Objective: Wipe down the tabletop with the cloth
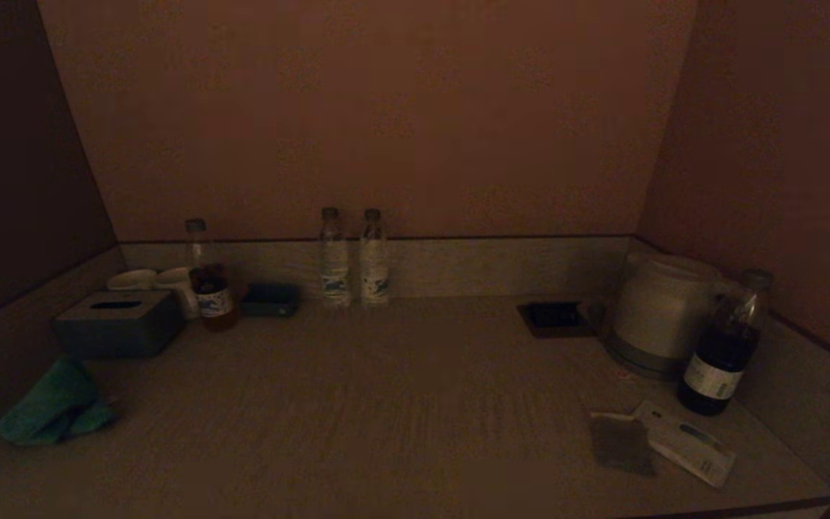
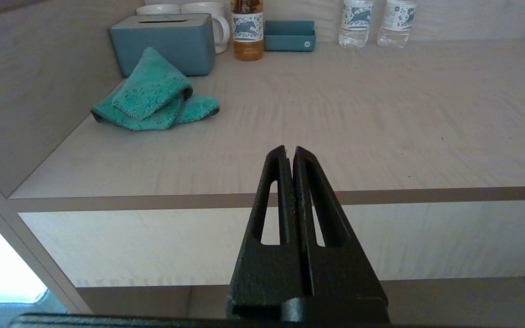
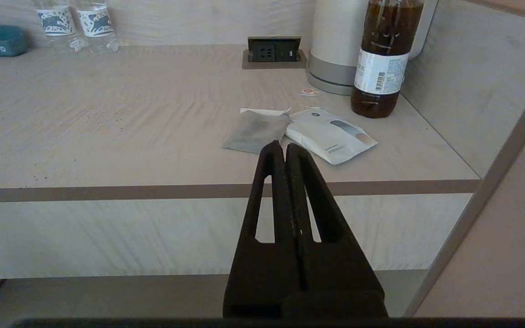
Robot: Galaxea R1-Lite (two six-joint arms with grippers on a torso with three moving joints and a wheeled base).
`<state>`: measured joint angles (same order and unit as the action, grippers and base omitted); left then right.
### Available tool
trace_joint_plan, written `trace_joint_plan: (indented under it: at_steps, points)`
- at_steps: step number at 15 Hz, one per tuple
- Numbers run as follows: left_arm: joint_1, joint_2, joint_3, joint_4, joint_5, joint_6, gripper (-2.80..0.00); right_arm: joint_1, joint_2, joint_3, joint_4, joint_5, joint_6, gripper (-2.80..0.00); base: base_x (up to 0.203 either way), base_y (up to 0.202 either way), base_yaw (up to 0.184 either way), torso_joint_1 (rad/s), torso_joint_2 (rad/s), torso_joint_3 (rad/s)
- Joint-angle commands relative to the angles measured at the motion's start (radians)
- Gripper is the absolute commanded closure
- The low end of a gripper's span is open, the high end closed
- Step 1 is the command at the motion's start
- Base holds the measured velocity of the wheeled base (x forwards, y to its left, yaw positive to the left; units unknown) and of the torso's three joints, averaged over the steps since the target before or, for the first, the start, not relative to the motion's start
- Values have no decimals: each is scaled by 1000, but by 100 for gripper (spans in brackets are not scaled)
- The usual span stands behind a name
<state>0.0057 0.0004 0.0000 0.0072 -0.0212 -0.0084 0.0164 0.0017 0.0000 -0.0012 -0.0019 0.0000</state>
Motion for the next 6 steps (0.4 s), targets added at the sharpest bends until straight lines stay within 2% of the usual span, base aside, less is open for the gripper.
trace_joint_plan:
  at_steps: [1,6]
  points:
    - [0,0,0,0,0,1,0,0,0,0,0,0,0,0,0,0,0,0,0,0]
    - [0,0,0,0,0,-1,0,0,0,0,0,0,1,0,0,0,0,0,0,0]
